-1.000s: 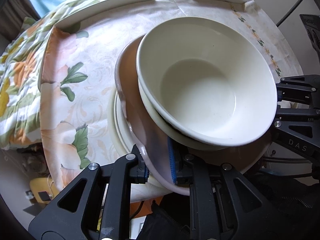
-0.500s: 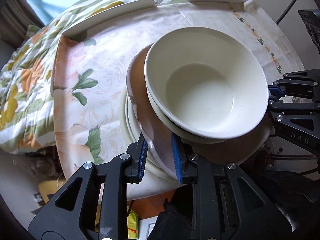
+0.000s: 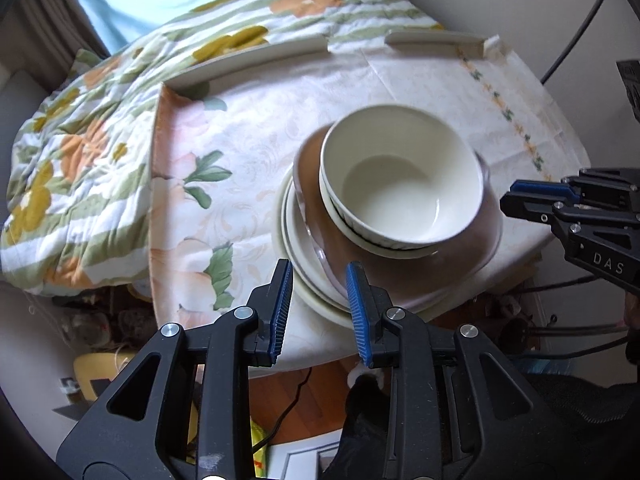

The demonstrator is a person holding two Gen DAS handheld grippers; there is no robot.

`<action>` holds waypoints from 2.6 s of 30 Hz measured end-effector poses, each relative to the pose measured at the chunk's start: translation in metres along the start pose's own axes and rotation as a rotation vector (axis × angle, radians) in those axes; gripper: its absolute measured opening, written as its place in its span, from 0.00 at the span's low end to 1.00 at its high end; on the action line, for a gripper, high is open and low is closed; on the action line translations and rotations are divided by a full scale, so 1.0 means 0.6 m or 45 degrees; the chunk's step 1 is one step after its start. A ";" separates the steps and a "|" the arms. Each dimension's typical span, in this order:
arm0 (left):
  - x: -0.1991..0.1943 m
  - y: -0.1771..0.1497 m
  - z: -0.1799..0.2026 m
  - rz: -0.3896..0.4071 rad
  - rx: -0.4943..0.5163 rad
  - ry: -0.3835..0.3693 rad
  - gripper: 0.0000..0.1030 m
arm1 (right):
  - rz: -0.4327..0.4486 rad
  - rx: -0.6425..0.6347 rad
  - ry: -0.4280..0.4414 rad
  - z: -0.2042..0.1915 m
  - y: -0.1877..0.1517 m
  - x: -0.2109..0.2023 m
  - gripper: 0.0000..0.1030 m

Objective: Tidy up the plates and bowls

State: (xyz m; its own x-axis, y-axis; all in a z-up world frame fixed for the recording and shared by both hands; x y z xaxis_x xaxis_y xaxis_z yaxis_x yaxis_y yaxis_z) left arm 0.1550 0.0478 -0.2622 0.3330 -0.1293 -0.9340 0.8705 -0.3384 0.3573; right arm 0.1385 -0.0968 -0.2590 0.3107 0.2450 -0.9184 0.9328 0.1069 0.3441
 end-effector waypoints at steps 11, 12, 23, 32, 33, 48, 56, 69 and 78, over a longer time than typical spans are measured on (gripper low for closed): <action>-0.220 0.007 0.060 0.415 -0.206 0.122 0.86 | 0.343 -0.052 -0.018 0.009 -0.018 -0.208 0.22; -0.244 0.008 0.068 0.470 -0.217 0.136 0.92 | 0.388 -0.042 -0.039 0.017 -0.021 -0.230 0.30; -0.436 -0.010 0.128 0.871 -0.241 0.305 1.00 | 0.804 0.054 -0.259 0.055 -0.051 -0.432 0.99; -0.470 -0.024 0.142 0.947 -0.244 0.303 1.00 | 0.863 0.068 -0.290 0.040 -0.074 -0.460 0.99; -0.471 -0.026 0.143 0.950 -0.246 0.302 1.00 | 0.867 0.066 -0.293 0.040 -0.076 -0.460 0.99; -0.486 -0.039 0.139 0.973 -0.238 0.337 1.00 | 0.913 0.081 -0.291 0.032 -0.084 -0.474 0.99; -0.488 -0.040 0.144 0.979 -0.242 0.351 1.00 | 0.912 0.080 -0.297 0.029 -0.086 -0.475 0.99; -0.481 -0.039 0.144 0.976 -0.251 0.356 1.00 | 0.903 0.084 -0.300 0.034 -0.087 -0.471 0.99; -0.478 -0.038 0.143 0.976 -0.254 0.356 1.00 | 0.904 0.084 -0.302 0.035 -0.088 -0.471 0.99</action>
State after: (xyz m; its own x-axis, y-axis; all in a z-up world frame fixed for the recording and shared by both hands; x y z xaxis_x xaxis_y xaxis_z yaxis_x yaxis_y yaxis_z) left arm 0.0088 0.0128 -0.0026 0.9130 -0.0114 -0.4078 0.4058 -0.0762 0.9108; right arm 0.0055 -0.1917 -0.0219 0.8658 0.0186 -0.5000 0.5001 -0.0596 0.8639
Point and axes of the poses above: each gripper's, at about its wrist camera, not at the fingertips, and x roughly the way its jaws point, z to its right, y to its top, the point moved 9 cm from there along x, roughly the way its jaws point
